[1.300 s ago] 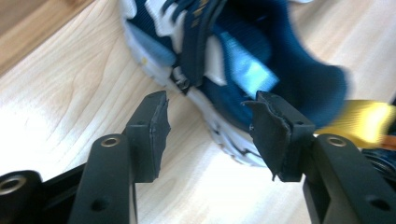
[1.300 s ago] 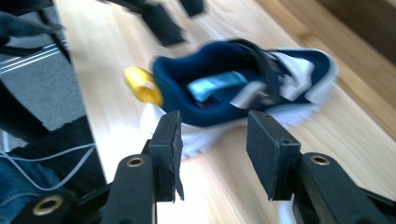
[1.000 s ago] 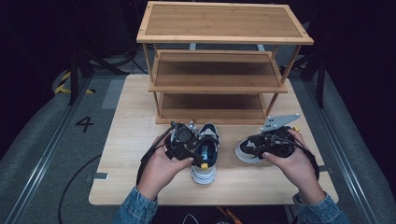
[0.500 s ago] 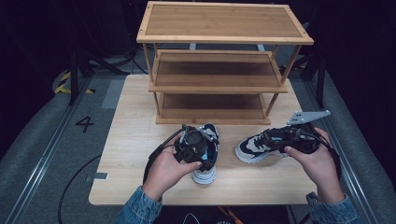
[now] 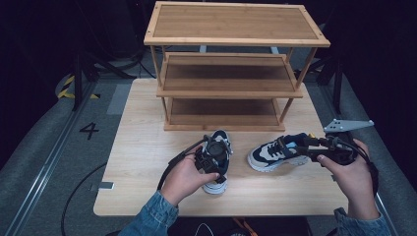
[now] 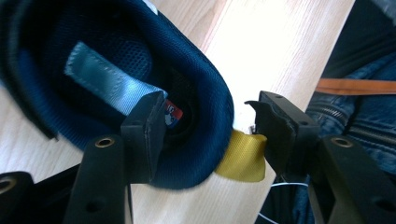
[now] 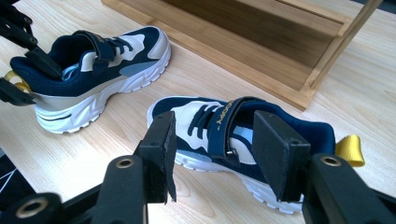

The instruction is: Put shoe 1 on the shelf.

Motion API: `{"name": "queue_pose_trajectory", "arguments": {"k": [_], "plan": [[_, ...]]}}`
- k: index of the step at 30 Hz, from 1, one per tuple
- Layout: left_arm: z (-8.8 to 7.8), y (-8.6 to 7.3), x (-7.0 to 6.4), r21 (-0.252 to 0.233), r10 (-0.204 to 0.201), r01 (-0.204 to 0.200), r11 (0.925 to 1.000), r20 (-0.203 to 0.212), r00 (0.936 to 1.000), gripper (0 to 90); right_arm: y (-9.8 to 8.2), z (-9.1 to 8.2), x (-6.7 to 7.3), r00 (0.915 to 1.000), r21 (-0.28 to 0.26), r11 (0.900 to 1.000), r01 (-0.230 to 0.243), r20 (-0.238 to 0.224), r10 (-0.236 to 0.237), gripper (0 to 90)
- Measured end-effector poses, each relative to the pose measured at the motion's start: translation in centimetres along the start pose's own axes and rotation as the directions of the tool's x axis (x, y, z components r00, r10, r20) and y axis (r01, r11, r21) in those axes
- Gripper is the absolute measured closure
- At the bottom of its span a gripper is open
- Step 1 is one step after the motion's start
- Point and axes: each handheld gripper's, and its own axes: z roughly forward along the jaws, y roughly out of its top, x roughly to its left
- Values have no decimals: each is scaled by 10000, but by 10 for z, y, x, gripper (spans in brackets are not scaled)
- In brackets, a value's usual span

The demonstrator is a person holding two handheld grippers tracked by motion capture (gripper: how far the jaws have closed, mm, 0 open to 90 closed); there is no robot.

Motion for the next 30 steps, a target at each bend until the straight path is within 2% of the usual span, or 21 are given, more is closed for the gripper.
{"name": "queue_pose_trajectory", "arguments": {"k": [6, 7, 9, 10, 13, 16, 19, 23, 30], "plan": [[13, 0, 7, 124, 73, -76, 9999, 237, 9997, 530, -1, 1, 1, 10000, 8, 10000, -16, -28, 16, 498], [15, 0, 8, 259, 101, -109, 9996, 310, 9995, 536, -1, 2, 1, 10000, 40, 10000, 17, -26, -17, 498], [19, -2, 8, 126, 87, -91, 9999, 347, 9994, 550, -1, 2, 1, 10000, 21, 10000, 19, -15, -19, 497], [19, -2, 8, 126, 87, -91, 9999, 347, 9994, 573, -1, 1, 1, 10000, 14, 10000, -4, -40, 4, 497], [18, -3, 6, 37, 179, -182, 9998, 683, 9975, 695, -1, -1, 0, 10000, -36, 10000, -20, -1, 20, 497], [16, -2, 5, -34, 176, -174, 9998, 467, 9988, 725, -1, -2, 0, 10000, -83, 10000, -22, 6, 22, 497], [13, -3, 4, -126, 1, 4, 9999, 398, 9992, 727, -2, -3, -1, 10000, -104, 9999, -57, 8, 57, 497], [6, -3, 4, -250, -40, 48, 9997, 288, 9996, 727, -2, -4, -3, 9999, -129, 9998, -159, 8, 159, 497], [-23, -4, -4, -665, -99, 91, 9977, -121, 9999, 724, -3, -10, -9, 9995, -280, 9992, -289, 136, 293, 497]]}}
